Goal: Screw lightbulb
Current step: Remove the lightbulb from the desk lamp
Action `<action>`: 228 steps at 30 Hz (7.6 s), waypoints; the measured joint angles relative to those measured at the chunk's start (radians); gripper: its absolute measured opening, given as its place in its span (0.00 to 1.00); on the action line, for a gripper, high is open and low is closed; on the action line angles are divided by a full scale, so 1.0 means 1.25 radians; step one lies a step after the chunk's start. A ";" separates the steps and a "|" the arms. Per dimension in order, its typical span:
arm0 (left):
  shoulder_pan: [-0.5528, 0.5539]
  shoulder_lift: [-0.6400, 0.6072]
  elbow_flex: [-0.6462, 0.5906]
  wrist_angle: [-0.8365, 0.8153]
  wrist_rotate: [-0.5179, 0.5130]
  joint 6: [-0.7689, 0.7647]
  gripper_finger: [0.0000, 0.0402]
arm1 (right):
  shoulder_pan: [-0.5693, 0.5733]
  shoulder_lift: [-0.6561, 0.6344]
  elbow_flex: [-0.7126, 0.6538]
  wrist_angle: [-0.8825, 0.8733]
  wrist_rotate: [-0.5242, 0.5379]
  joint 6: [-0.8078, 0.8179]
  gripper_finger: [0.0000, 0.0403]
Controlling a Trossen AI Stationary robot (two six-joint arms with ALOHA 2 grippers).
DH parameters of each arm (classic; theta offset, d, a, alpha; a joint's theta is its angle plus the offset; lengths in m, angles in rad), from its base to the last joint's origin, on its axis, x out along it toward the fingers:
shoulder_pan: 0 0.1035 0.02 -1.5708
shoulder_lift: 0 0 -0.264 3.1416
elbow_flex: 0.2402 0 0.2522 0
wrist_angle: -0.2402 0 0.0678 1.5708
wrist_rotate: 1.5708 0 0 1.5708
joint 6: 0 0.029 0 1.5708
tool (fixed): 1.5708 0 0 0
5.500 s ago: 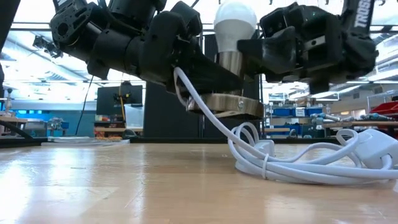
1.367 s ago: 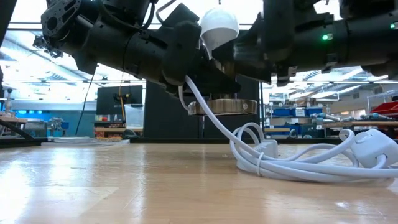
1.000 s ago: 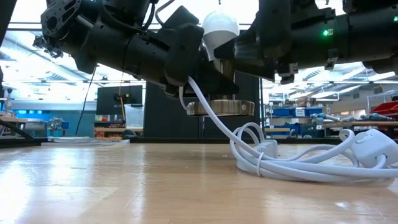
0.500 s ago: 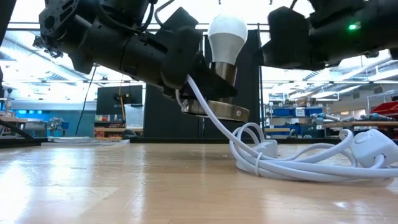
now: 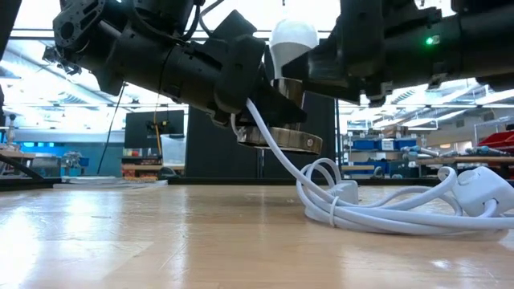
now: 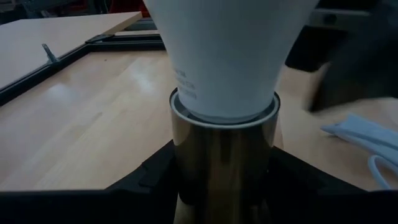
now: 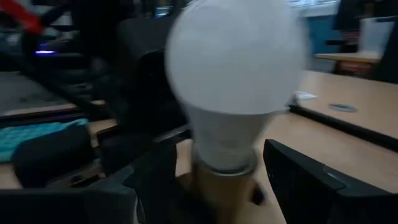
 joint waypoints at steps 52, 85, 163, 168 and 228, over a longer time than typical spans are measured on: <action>-0.006 0.001 0.001 -0.009 -0.048 -0.020 0.47 | 0.000 -0.012 -0.074 0.068 -0.028 0.060 0.57; -0.007 0.000 0.001 -0.011 -0.054 -0.024 0.47 | -0.038 -0.011 -0.061 0.077 -0.100 0.009 0.57; 0.086 0.000 0.000 -0.016 -0.019 0.054 0.47 | -0.090 -0.309 -0.162 -0.101 -0.027 -0.201 0.38; 0.155 0.008 0.001 -0.017 0.042 0.064 0.47 | -0.077 -0.424 -0.265 -0.236 0.026 -0.032 0.39; 0.116 -0.220 -0.068 -0.368 0.125 -0.026 0.76 | -0.089 -0.474 -0.378 -0.446 -0.128 0.374 0.39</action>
